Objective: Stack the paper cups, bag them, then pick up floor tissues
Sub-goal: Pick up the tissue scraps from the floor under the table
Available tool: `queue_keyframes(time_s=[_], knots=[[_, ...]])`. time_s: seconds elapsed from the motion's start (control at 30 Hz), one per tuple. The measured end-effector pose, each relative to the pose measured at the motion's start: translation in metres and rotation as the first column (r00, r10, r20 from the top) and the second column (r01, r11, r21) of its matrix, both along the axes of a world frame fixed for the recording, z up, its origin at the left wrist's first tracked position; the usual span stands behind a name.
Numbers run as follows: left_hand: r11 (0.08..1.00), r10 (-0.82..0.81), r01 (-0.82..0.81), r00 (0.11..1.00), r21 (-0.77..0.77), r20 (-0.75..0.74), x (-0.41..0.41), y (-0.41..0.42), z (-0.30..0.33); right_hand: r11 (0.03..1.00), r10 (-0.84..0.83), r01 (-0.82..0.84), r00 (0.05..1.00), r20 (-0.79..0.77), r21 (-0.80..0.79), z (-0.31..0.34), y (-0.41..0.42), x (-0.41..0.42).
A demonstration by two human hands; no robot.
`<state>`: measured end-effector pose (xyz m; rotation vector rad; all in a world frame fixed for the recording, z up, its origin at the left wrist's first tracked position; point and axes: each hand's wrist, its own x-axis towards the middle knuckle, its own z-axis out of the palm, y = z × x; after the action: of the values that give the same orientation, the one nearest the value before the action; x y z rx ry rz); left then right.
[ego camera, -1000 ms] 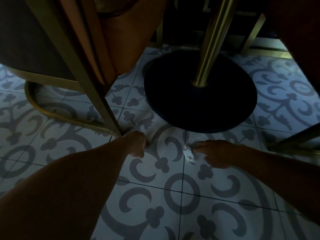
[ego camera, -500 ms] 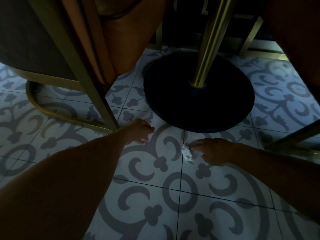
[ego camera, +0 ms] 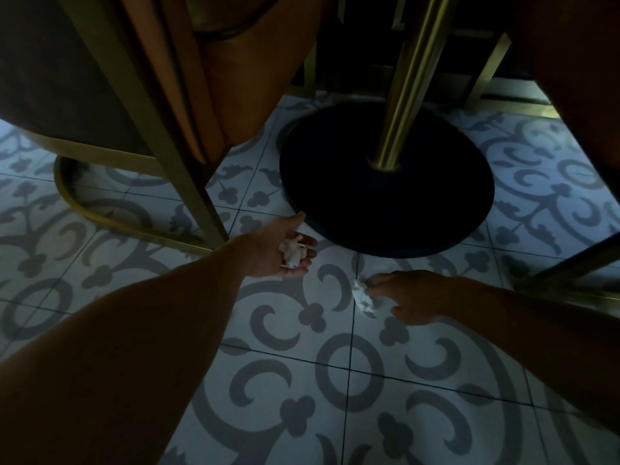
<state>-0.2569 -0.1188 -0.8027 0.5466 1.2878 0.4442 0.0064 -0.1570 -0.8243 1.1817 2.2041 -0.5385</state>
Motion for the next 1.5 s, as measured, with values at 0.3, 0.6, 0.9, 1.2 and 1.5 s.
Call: queue_keyframes(time_s=[0.3,0.6,0.9,1.2,1.5], knots=[[0.998,-0.023,0.025,0.999,-0.059,0.03,-0.003,0.001,0.001,0.998,0.059,-0.059,0.998,0.023,-0.024,0.0,-0.001,-0.006],[0.997,-0.034,0.037,0.999,-0.07,0.032,-0.006,0.001,-0.004,0.994,0.08,-0.074,0.994,0.077,-0.079,-0.016,0.004,-0.009],[0.997,-0.026,0.027,1.0,-0.066,0.012,-0.002,0.001,-0.002,0.999,-0.029,0.032,0.998,-0.059,0.042,-0.029,0.011,-0.002],[0.997,-0.048,0.048,0.999,-0.065,0.003,0.002,0.0,0.005,0.99,0.063,-0.031,0.971,-0.232,0.139,-0.022,0.008,-0.001],[0.997,-0.023,0.026,0.998,-0.066,0.052,-0.001,0.001,0.002,0.799,0.496,-0.25,0.788,-0.365,0.547,0.022,-0.01,-0.039]])
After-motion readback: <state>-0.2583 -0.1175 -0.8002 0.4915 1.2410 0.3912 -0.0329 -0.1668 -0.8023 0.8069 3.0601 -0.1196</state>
